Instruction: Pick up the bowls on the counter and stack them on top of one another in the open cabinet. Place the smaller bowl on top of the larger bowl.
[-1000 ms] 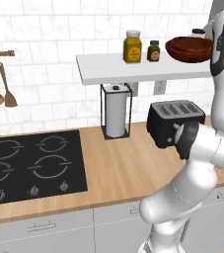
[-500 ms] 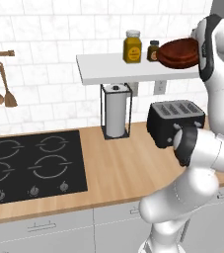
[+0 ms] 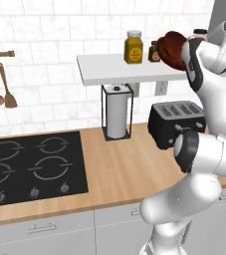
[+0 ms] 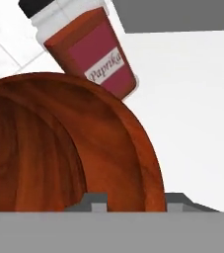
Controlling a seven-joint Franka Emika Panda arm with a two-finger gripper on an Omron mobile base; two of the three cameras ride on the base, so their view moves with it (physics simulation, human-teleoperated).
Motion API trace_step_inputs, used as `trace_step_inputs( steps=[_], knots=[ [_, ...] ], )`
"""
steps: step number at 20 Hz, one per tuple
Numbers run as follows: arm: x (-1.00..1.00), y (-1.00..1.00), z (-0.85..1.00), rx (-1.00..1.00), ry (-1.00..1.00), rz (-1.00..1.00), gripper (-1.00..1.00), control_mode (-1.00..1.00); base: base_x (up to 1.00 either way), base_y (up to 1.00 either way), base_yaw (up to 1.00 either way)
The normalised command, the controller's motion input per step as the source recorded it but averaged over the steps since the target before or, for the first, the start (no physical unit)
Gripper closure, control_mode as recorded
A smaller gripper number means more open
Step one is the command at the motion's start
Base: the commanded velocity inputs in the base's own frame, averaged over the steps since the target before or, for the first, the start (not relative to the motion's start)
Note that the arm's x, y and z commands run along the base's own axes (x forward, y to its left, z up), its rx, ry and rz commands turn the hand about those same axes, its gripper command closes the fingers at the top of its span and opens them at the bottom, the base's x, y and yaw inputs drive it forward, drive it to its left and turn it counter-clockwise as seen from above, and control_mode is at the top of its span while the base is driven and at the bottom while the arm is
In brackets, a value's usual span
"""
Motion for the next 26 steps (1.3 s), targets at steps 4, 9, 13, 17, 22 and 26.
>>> trace_step_inputs(
  steps=[4,9,13,17,22,26],
  knots=[
    [0.32,0.15,0.05,-0.03,0.00,0.00,-1.00,-1.00,0.00,0.00,0.00],
    [-0.02,0.02,0.62,0.00,-0.05,0.00,-1.00,-1.00,0.00,0.00,0.00],
    [-0.21,0.02,0.77,0.00,-0.09,0.00,-1.00,-1.00,0.00,0.00,0.00],
    [-0.46,0.00,0.32,-0.01,-0.08,0.00,-1.00,-1.00,0.00,0.00,0.00],
    [-0.34,0.10,0.00,-0.05,-0.08,0.00,-1.00,-1.00,0.00,0.00,0.00],
    [-0.59,0.07,0.02,-0.02,-0.09,0.00,-1.00,-1.00,0.00,0.00,0.00]
  ],
)
